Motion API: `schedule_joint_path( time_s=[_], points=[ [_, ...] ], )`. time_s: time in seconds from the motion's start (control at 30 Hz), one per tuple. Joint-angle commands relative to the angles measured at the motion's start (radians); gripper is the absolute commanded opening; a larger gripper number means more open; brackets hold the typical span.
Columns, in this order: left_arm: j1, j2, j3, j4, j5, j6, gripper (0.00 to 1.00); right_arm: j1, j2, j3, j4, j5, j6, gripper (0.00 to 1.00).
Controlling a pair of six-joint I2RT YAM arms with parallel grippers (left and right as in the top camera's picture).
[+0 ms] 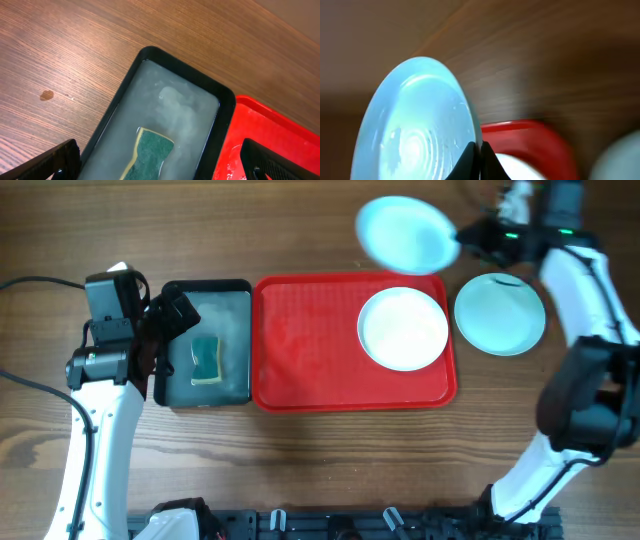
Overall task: Clean dirty plates on tray and stack at the side
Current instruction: 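Carry the plate right and lower it onto the first pale green plate, then settle the stacked plates and release with the right gripper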
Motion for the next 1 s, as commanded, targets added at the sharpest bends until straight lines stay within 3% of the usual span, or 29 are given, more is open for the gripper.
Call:
schedule_joint_path(
  time_s=[0.0,0.13,0.33,0.37,0.43,0.5,0.67,0.8,0.97],
  points=[
    [0.003,0.001,0.011,0.000,0.004,-0.010,1.00,-0.146,0.005,0.012,-0.137,0.114,-0.035,0.04],
    [0.003,0.001,0.011,0.000,0.004,-0.010,1.00,-0.276,0.005,0.012,-0.351,0.343,-0.173,0.04],
    [0.003,0.001,0.011,0.000,0.004,-0.010,1.00,-0.289,0.005,0.012,-0.431,0.496,-0.202,0.04],
    [0.003,0.001,0.011,0.000,0.004,-0.010,1.00,-0.288,0.005,0.012,-0.414,0.494,-0.201,0.13],
    [0.003,0.001,0.011,0.000,0.004,-0.010,1.00,-0.283,0.005,0.012,-0.383,0.494,-0.202,0.56],
    [0.003,0.001,0.011,0.000,0.004,-0.010,1.00,-0.274,0.005,0.012,-0.336,0.495,-0.203,0.77],
    [0.003,0.001,0.011,0.000,0.004,-0.010,1.00,-0.257,0.005,0.012,-0.173,0.514,-0.212,0.78],
    [0.003,0.001,0.011,0.000,0.004,-0.010,1.00,-0.219,0.012,0.010,-0.032,0.518,-0.196,0.69],
    [0.003,0.001,0.011,0.000,0.004,-0.010,1.00,-0.176,0.110,0.010,0.060,0.618,-0.137,0.66]
  ],
)
